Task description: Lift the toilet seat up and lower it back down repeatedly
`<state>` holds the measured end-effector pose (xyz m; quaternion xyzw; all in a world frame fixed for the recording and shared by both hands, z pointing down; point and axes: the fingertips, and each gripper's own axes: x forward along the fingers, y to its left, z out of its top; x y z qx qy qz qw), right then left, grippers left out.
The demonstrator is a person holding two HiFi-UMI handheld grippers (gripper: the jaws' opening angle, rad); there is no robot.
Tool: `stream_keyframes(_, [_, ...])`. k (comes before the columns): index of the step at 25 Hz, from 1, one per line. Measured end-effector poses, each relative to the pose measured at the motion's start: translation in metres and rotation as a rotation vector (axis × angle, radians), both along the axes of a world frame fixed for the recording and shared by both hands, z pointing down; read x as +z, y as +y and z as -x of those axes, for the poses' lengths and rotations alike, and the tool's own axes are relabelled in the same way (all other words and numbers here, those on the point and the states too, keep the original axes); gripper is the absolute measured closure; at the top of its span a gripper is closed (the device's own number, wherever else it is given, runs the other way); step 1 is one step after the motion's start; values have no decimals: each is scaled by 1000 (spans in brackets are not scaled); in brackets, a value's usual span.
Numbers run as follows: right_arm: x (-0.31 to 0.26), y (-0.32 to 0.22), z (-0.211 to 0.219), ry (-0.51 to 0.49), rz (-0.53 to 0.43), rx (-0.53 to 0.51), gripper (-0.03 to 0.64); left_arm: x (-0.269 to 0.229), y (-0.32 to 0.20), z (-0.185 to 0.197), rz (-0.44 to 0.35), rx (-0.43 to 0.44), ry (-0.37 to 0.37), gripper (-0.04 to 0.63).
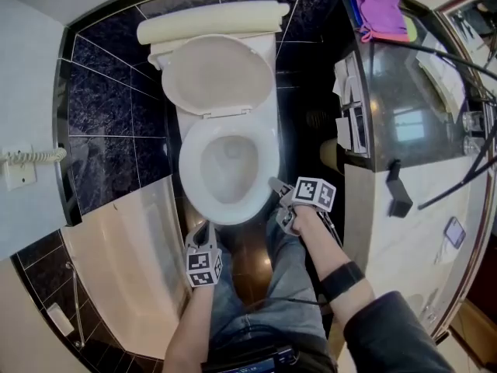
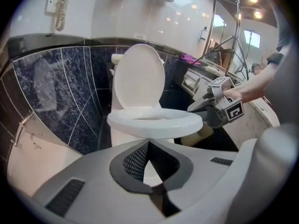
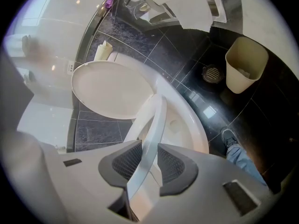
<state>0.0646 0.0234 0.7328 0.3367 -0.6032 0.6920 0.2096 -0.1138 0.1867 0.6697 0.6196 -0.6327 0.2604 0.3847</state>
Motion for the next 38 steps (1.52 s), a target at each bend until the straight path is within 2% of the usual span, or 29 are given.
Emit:
stream_keyframes(9, [-35, -30, 9, -66, -50, -16, 476, -45, -43, 12, -82, -35, -20, 595])
stream_keyframes(15, [-57, -55, 19, -95, -90, 21, 469, -73, -76, 25, -149, -54, -25, 595])
stream_keyframes(20, [-79, -81, 25, -109, -128, 53, 469, -87, -118, 31, -180, -28, -26, 595])
stream_keyframes(23, [-101, -97, 30, -115, -189, 29, 475, -104, -150, 36, -224, -39, -21, 595])
stream_keyframes(28, [-137, -109, 23, -137, -253, 12, 502, -133, -206, 50, -303, -23, -47, 595])
stream_keyframes(34, [-168, -107, 13, -147, -319, -19, 527, -148, -259, 64, -330, -1, -81, 595])
stream_keyframes(38, [-191, -104, 4, -115, -394, -69, 597, -149, -291, 74, -345, 11, -110, 595])
